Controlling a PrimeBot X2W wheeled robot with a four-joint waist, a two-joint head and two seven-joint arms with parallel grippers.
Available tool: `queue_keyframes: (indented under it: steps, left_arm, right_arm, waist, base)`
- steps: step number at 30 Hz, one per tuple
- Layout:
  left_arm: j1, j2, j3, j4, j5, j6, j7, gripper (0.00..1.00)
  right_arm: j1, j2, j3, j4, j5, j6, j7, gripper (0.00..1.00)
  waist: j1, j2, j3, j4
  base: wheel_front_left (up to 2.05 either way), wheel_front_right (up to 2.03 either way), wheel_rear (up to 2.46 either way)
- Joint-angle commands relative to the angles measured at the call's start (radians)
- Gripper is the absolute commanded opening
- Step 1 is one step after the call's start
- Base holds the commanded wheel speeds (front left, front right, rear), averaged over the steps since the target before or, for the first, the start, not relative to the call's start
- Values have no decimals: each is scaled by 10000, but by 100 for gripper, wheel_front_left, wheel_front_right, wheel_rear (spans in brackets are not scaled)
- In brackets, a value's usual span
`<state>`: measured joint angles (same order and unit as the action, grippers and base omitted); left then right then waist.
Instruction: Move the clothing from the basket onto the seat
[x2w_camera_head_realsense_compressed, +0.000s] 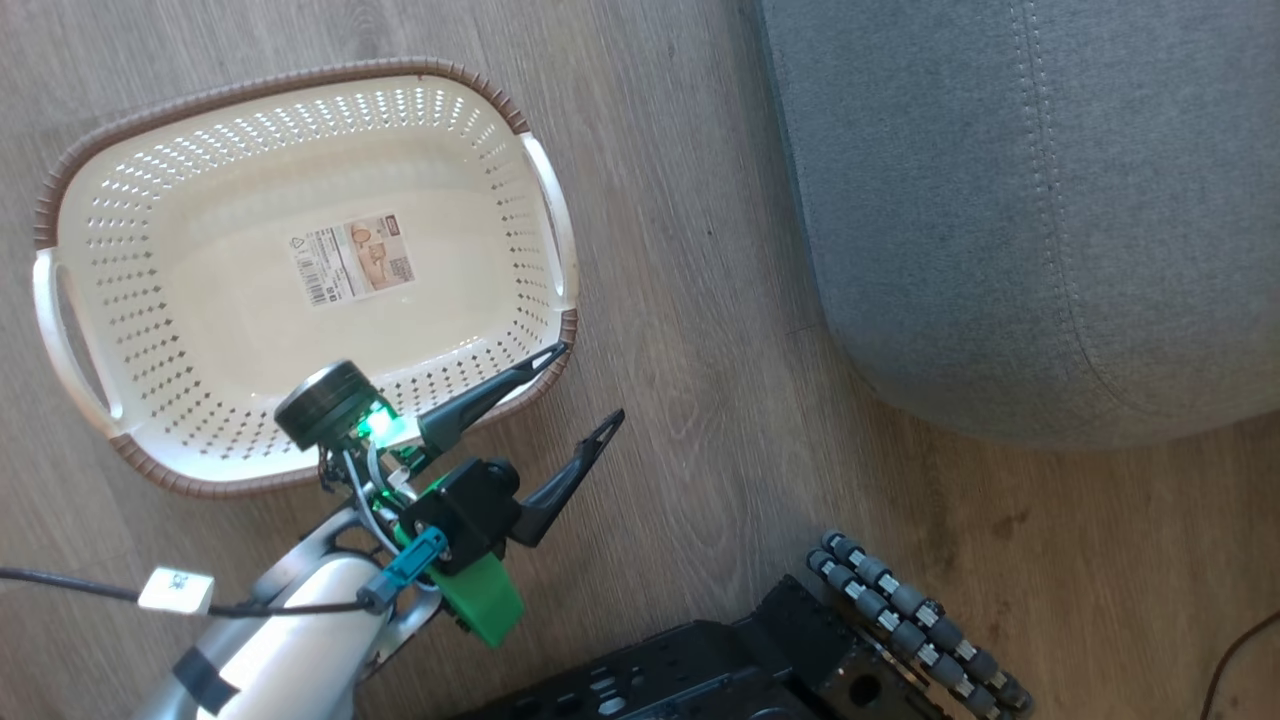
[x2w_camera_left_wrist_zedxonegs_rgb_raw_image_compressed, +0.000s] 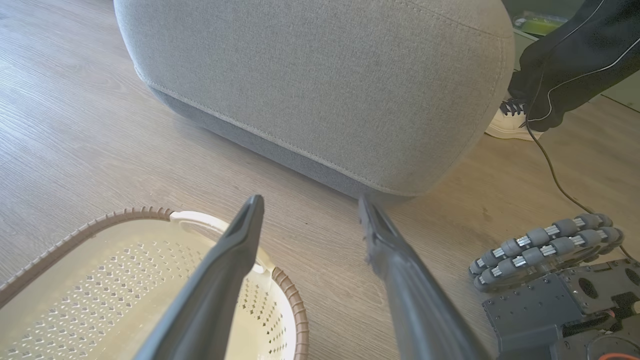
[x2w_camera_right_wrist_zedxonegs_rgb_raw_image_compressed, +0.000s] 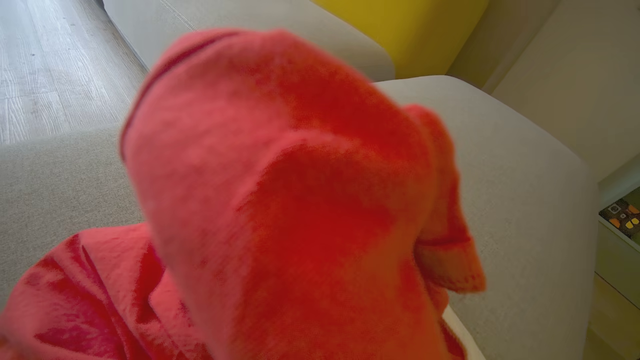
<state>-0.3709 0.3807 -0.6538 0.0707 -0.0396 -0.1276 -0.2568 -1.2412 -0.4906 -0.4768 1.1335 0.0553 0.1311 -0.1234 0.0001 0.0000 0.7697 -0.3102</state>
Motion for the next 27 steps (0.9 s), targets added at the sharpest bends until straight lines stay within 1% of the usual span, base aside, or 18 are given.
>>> queue_keyframes:
  steps: [1, 5, 11, 12, 13, 14, 15, 18, 22, 24, 27]
  left_arm:
    - [14, -27, 209, -330, 83, 59, -49, 100]
    - [48, -156, 213, -375, 86, 63, -49, 100]
    - [67, -254, 225, -407, 115, 56, -49, 100]
    - [52, -286, 228, -400, 112, 55, -49, 100]
    - [41, -328, 224, -398, 109, 54, -49, 100]
    - [35, -373, 221, -405, 103, 53, -49, 100]
    - [29, -417, 218, -419, 99, 52, -49, 100]
    - [43, -532, 177, -390, 82, 44, -49, 100]
    - [-30, -752, 154, -320, 56, 36, -49, 100]
    - [-65, -912, 135, -266, 25, 31, -49, 100]
    - [4, -1200, 131, -110, -86, 25, -49, 100]
  right_arm:
    - [-71, -381, 16, -94, -16, -4, 119, 0]
    - [-201, -372, 251, 605, -3, -4, 575, 0]
    - [-106, -371, 485, 1070, 129, -4, 703, 0]
    - [-99, -379, 508, 1094, 122, -4, 675, 5]
    - [-96, -404, 529, 1099, 97, -4, 584, 38]
    - [-98, -430, 523, 1105, 84, -4, 491, 87]
    - [-110, -424, 475, 1131, 120, -4, 460, 100]
    - [-135, -360, 550, 1198, 161, -4, 538, 100]
    - [-124, -534, 797, 1230, 2, -4, 652, 100]
    - [-145, -590, 846, 1261, 2, -4, 837, 100]
    - [-178, -489, 984, 1314, 84, -4, 1284, 100]
  waist:
    - [-1, 0, -9, 19]
    - [-1, 0, -6, 75]
    - [-1, 0, -19, 151]
    - [-1, 0, -52, 172]
    - [-1, 0, -103, 197]
    - [-1, 0, -159, 220]
    - [-1, 0, -222, 244]
    - [-1, 0, -479, 315]
    - [-1, 0, -857, 408]
    - [-1, 0, -1115, 454]
    - [-1, 0, -1598, 478]
  base:
    - [0, 0, 0]
    - [0, 0, 0]
    - [0, 0, 0]
    - [0, 0, 0]
    - [0, 0, 0]
    - [0, 0, 0]
    - [0, 0, 0]
    - [0, 0, 0]
    - [0, 0, 0]
    - [0, 0, 0]
    - [0, 0, 0]
